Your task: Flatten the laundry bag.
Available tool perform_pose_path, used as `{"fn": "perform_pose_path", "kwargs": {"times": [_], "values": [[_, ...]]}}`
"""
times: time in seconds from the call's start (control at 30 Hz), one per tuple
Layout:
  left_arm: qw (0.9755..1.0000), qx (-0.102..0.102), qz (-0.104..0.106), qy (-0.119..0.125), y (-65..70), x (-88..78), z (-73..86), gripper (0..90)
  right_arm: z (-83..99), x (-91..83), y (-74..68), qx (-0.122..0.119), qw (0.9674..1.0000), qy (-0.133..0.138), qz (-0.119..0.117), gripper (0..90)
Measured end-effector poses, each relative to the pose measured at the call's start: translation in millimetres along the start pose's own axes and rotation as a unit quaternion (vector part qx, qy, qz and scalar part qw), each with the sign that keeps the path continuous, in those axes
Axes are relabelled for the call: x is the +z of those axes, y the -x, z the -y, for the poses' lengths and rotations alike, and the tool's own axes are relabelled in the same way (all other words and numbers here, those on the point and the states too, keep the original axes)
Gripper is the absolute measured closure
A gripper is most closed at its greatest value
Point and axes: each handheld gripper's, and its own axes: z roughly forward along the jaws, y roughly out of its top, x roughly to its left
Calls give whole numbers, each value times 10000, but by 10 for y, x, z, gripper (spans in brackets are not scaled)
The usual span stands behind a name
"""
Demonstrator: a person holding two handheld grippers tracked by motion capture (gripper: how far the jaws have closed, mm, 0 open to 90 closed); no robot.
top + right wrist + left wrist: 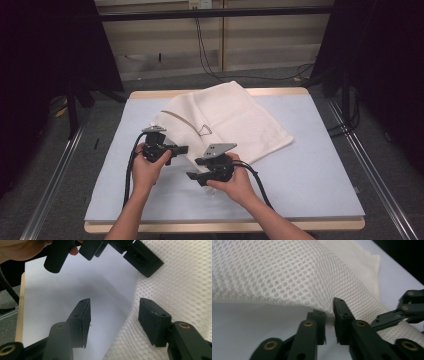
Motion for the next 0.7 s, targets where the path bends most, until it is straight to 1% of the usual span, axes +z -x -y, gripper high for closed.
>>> {"fn": "perform_pose_path", "kwargs": {"times": [0.03, 0.1, 0.17, 0.2, 0.23, 0.27, 0.33, 0.43, 0.47, 0.53, 0.57, 0.63, 0.67, 0.7], "values": [[10000, -67, 2, -62, -15, -7, 3, 831, 2, -14, -4, -16, 10000, 25, -28, 433], [9997, -192, -92, -132, -44, -36, 14, 844, 1, -61, -12, -30, 10000, 80, 8, 435], [9995, -268, -90, -151, -93, -87, 23, 846, -13, -129, -13, -103, 9998, 111, 112, 437], [9994, -251, -146, -182, -111, -111, 25, 850, -21, -176, -6, -108, 9998, 120, 113, 432], [9993, -265, -182, -170, -126, -130, 29, 849, -26, -212, 3, -56, 9998, 161, 108, 429], [9992, -322, -168, -155, -137, -145, 35, 849, -29, -251, 18, -10, 9998, 177, 114, 425], [9991, -355, -145, -192, -173, -170, 45, 849, -19, -307, 59, -7, 9997, 185, 158, 421], [9988, -439, -154, -182, -197, -196, 55, 849, 30, -413, 133, 131, 9995, 255, 166, 415], [9987, -446, -141, -214, -203, -202, 56, 849, 52, -456, 161, 159, 9993, 280, 211, 414], [9984, -497, -109, -241, -205, -203, 59, 850, 89, -501, 201, 168, 9992, 259, 246, 411], [9984, -481, -111, -260, -205, -202, 61, 850, 114, -520, 221, 212, 9991, 263, 262, 410], [9983, -502, -139, -261, -200, -195, 61, 855, 161, -542, 256, 269, 9990, 287, 217, 398], [9982, -513, -133, -266, -201, -194, 62, 856, 183, -549, 263, 302, 9990, 272, 170, 395], [9982, -515, -169, -274, -199, -188, 62, 859, 191, -551, 260, 348, 9989, 280, 168, 393]]}}
